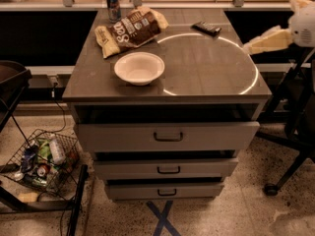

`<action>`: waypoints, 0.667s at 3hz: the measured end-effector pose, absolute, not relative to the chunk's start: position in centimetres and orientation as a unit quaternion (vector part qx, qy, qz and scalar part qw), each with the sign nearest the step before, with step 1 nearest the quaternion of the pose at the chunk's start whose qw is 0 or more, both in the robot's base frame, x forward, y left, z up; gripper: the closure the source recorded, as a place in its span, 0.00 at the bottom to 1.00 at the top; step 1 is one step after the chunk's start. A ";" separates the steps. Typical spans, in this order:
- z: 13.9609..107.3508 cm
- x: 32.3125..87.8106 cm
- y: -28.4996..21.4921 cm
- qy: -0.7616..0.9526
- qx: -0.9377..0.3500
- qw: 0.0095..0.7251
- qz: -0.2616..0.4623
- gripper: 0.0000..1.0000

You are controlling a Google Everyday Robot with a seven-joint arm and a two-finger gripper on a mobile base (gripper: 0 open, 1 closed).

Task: Place rxbar chocolate into paper bowl

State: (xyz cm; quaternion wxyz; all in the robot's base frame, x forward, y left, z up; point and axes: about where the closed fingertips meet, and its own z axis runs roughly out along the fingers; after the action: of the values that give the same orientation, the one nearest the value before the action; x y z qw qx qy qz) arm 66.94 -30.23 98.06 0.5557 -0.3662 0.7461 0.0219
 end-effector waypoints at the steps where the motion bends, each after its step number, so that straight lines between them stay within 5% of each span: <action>1: 96.9 71.4 -28.9 0.735 -0.354 0.577 0.040 0.00; 2: 96.8 76.4 -27.8 0.721 -0.349 0.595 0.056 0.00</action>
Offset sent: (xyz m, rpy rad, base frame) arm 0.1610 0.0302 -0.0049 0.1512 -0.1132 0.0475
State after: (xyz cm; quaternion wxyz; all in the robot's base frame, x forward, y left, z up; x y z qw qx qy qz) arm 76.43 -27.80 96.75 0.5952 -0.3494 0.7215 0.0561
